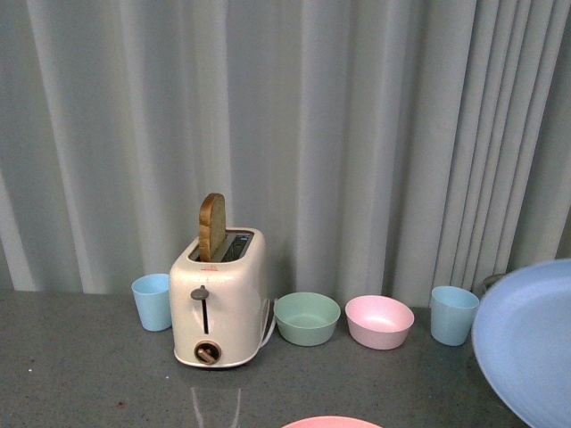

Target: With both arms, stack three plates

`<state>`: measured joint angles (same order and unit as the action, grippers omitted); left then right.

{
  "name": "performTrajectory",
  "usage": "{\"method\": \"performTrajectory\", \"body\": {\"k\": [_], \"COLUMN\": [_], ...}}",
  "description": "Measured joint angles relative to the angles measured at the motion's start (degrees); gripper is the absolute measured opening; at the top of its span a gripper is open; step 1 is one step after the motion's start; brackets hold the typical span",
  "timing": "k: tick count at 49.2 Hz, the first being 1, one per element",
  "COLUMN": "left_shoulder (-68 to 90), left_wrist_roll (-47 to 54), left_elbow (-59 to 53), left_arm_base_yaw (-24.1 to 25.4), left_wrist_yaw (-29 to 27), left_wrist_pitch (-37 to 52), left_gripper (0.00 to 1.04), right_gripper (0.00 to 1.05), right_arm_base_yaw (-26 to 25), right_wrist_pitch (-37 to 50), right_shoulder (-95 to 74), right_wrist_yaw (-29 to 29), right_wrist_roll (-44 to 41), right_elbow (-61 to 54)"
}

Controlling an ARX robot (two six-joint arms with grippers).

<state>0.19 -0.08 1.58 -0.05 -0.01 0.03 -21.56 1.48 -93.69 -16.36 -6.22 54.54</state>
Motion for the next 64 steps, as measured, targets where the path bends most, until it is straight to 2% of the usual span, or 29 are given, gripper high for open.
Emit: {"method": "performTrajectory", "body": {"k": [16,28,41,64], "left_shoulder": [0.0,0.0,0.0,0.0], "left_wrist_roll": [0.0,0.0,0.0,0.0], "left_elbow": [0.0,0.0,0.0,0.0], "left_arm_base_yaw": [0.0,0.0,0.0,0.0], "left_wrist_yaw": [0.0,0.0,0.0,0.0], "left_wrist_pitch": [0.0,0.0,0.0,0.0], "left_gripper": [0.98,0.98,0.98,0.98], "right_gripper": [0.03,0.03,0.03,0.03], "right_arm_base_yaw": [18.9,29.1,32.4,29.9], "right_wrist_pitch": [5.8,10.5,13.3,15.7], "right_shoulder": [0.7,-5.5,-10.2,-12.3], "right_wrist_yaw": [0.3,0.3,0.0,-0.4], "right_wrist_roll": [6.4,12.1,15.6,16.7], "right_elbow": [-5.6,-7.4,-8.4,-11.4]}}
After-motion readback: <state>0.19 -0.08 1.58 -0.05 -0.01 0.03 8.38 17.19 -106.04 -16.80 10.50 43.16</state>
